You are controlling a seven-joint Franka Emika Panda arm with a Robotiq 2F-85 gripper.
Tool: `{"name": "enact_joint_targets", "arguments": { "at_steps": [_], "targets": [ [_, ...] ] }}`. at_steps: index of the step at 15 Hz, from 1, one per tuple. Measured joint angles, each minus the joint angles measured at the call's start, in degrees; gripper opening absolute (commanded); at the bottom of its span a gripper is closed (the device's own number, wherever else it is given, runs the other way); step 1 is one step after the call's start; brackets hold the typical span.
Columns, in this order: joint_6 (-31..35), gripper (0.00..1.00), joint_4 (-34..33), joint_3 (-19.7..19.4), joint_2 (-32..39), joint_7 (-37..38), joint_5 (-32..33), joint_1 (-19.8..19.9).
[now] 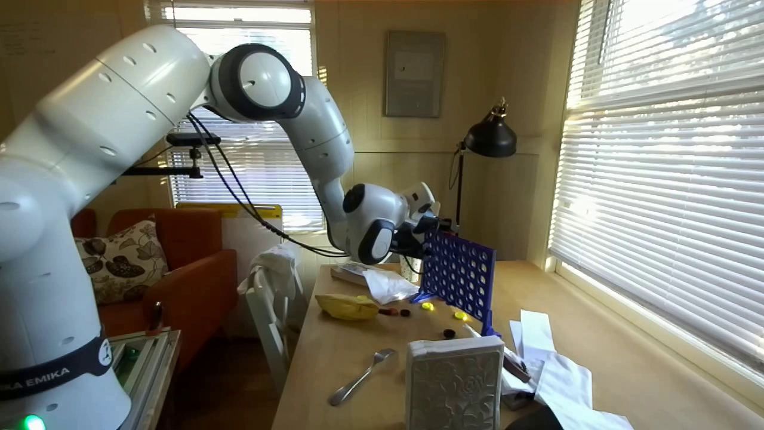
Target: Put one orange chip and black chip in the blue gameboard.
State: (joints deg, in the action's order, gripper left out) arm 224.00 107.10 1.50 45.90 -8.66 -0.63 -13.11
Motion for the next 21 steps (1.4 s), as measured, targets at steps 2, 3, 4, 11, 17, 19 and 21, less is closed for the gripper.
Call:
{"name": "enact_joint_targets", "arguments": {
  "at_steps": [2, 3, 4, 11, 17, 19, 21],
  "targets": [
    [0.42, 0.11, 0.0, 0.0, 0.0, 0.0, 0.0, 0.02],
    [0.73, 0.11, 0.0, 0.0, -0.01, 0.0, 0.0, -0.02],
    [0.96, 0.11, 0.0, 0.0, -0.02, 0.0, 0.0, -0.07],
    [1.17, 0.11, 0.46, -0.03, -0.29, -0.12, -1.32, -1.32],
    [1.77, 0.11, 0.68, -0.17, -0.42, -0.57, -3.92, -2.5],
    [2.59, 0.11, 0.71, -0.38, -0.46, -0.91, -5.02, -2.9],
    [3.33, 0.11, 0.72, -0.51, -0.48, -1.07, -5.84, -3.11]
  ]
}}
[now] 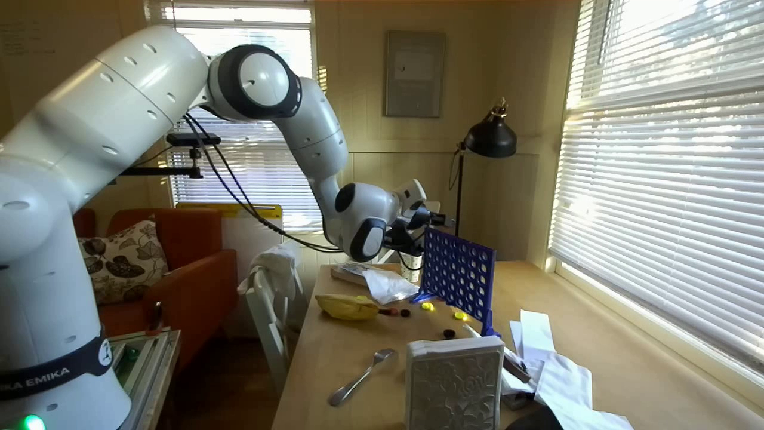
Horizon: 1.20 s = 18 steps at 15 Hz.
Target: Put one orange chip and black chip in the blue gameboard.
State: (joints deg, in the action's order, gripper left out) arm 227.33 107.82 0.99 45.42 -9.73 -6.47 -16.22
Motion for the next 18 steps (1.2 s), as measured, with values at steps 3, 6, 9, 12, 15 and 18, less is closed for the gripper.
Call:
{"name": "enact_joint_targets", "arguments": {
  "at_steps": [3, 6, 9, 12, 15, 18],
  "targets": [
    [0.29, 0.11, 0.04, -0.16, 0.0, -0.08, -0.82, -0.02],
    [0.27, 0.11, 0.3, -0.24, 0.0, -0.09, -1.51, -0.02],
    [0.24, 0.11, 0.94, -0.24, 0.0, -0.09, -1.88, -0.04],
    [0.13, 0.11, 1.64, -0.24, 0.0, -0.09, -2.37, -0.18],
    [-0.11, 0.11, 1.71, -0.24, -0.01, -0.09, -2.58, -0.28],
    [-0.11, 0.11, 1.71, -0.24, -0.01, -0.09, -2.62, -0.31]
  ]
}}
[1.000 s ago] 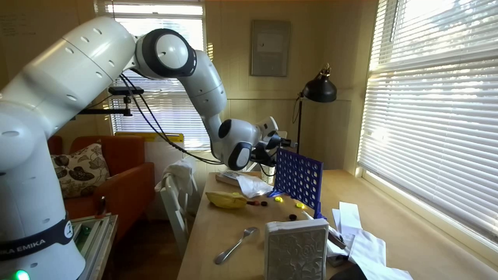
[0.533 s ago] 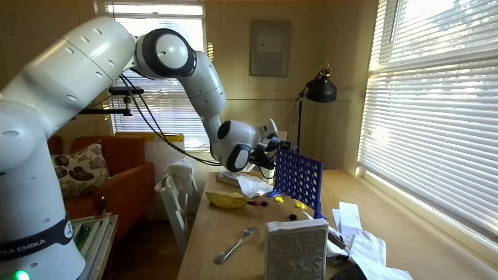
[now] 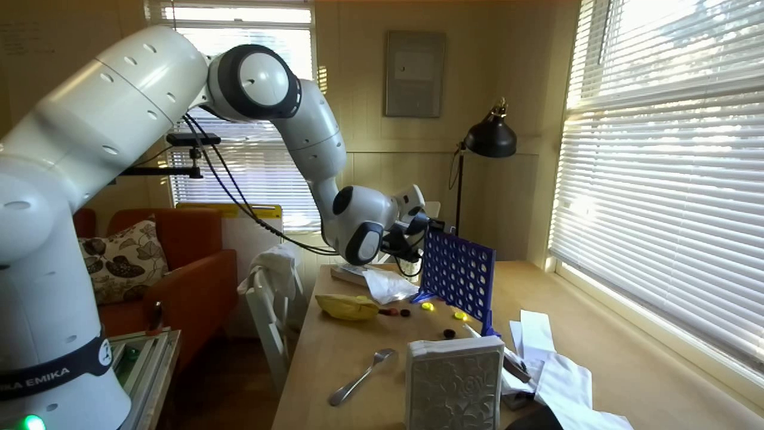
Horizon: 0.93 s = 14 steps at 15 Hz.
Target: Put one orange chip and black chip in the blue gameboard.
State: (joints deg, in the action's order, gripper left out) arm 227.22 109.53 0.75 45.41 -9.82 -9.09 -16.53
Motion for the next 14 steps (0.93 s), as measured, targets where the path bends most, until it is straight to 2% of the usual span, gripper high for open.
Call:
{"name": "enact_joint_targets", "arguments": {
  "at_steps": [1, 7, 9, 14],
  "targets": [
    [-0.02, 0.54, 0.0, 0.0, 0.0, 0.0, 0.0, -0.01],
    [-0.49, 0.97, 0.0, 0.0, -0.09, -0.06, -1.05, -0.27],
    [-0.67, 1.0, 0.0, -0.02, -0.11, -0.06, -1.07, -0.27],
    [-0.86, 1.0, 0.1, -0.02, -0.6, -0.45, -1.04, -0.47]
  ]
}}
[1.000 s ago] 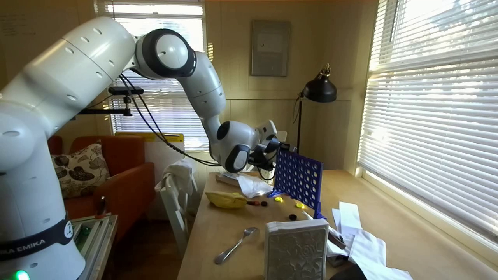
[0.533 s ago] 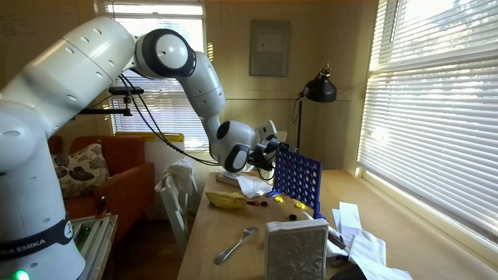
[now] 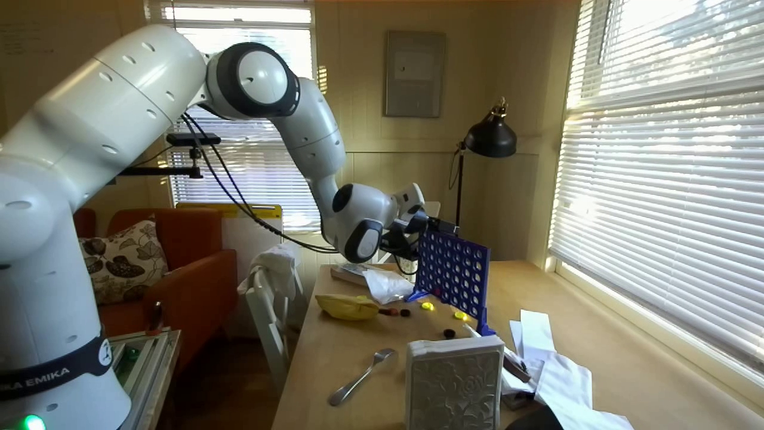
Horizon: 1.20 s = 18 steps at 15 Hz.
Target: Put one orange chip and black chip in the blue gameboard.
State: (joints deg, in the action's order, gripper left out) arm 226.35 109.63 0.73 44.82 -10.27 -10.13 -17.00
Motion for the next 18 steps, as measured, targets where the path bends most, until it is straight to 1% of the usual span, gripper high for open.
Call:
{"name": "enact_joint_targets", "arguments": {
  "at_steps": [5, 9, 11, 14, 18],
  "targets": [
    [-0.08, 1.0, 0.49, 0.0, -2.66, -1.9, 0.09, -0.71],
    [-2.25, 1.0, 4.81, 0.0, -7.85, -3.63, 0.06, -1.2],
    [-5.48, 1.0, 8.93, -0.74, -11.35, -5.36, -0.89, -1.62],
    [-11.98, 1.0, 16.35, -3.06, -17.26, -8.78, -4.28, -2.94],
    [-22.85, 1.0, 24.52, -6.67, -23.61, -12.98, -7.75, -4.82]
  ]
}}
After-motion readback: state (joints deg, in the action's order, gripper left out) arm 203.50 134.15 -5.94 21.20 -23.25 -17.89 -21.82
